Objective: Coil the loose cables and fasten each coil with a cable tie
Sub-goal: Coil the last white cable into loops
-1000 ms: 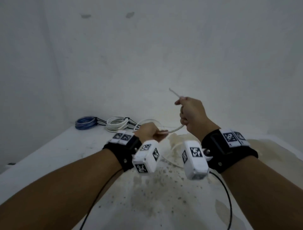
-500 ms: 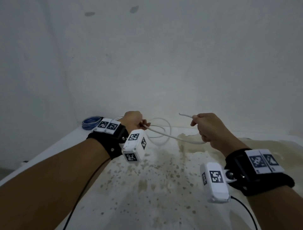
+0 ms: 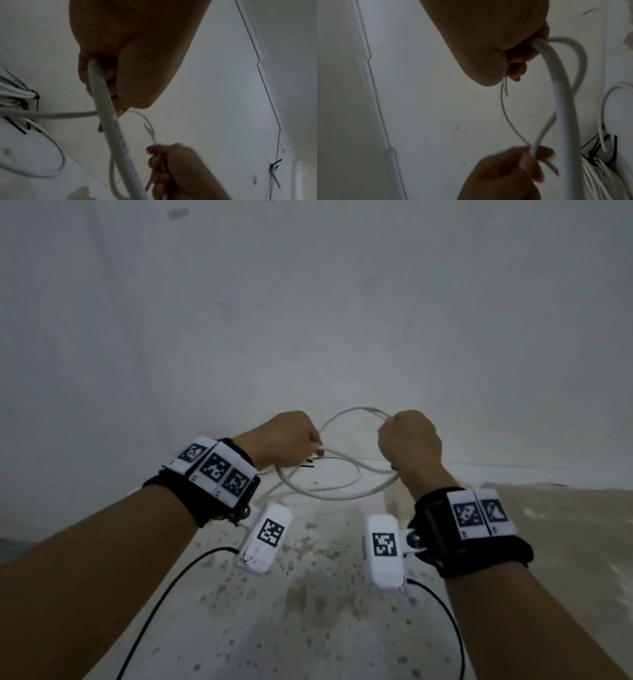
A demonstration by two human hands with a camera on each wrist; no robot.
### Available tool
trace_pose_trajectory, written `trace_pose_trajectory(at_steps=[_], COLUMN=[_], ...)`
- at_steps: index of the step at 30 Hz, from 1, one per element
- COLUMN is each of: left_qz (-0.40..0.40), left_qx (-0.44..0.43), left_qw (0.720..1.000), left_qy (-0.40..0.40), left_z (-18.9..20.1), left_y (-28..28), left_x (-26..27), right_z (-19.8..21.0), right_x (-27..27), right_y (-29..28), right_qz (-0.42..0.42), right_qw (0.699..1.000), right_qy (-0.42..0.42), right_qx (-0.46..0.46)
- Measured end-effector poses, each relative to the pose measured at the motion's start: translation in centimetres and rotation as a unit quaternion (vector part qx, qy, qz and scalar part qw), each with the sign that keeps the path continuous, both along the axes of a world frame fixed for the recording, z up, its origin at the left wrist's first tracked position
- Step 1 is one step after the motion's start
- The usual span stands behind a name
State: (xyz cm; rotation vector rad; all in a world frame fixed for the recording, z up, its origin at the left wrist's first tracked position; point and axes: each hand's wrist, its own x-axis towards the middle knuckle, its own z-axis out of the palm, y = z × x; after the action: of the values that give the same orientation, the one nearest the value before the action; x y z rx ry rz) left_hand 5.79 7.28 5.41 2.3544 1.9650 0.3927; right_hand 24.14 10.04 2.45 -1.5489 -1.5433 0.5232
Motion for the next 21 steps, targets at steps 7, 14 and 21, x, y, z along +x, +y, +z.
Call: trace_pose_trajectory(at_steps=[7,14,21], left_qz=[-0.084,-0.016,0.017], left_qx=[0.046,0.195,0.219], left_qw=[0.995,0.976,0.964], left_qy=[0.04,-0.094,-0.153], left_z=[-0.9,0.1,1.0], left_y=[0.7,2.0,1.5], left_x=[0.8,2.1,3.7], right_z=[-2.5,0.3,0.8], right_x=[2.6,1.9,0.9], right_y=[1.8,0.3,-1.0], right_qz=[0.051,0.178,0.225], right_qw=[0.985,0.942,0.94], right_qy=[-0.085,0.285,0.255], right_qx=[-0.138,-0.027,0.0])
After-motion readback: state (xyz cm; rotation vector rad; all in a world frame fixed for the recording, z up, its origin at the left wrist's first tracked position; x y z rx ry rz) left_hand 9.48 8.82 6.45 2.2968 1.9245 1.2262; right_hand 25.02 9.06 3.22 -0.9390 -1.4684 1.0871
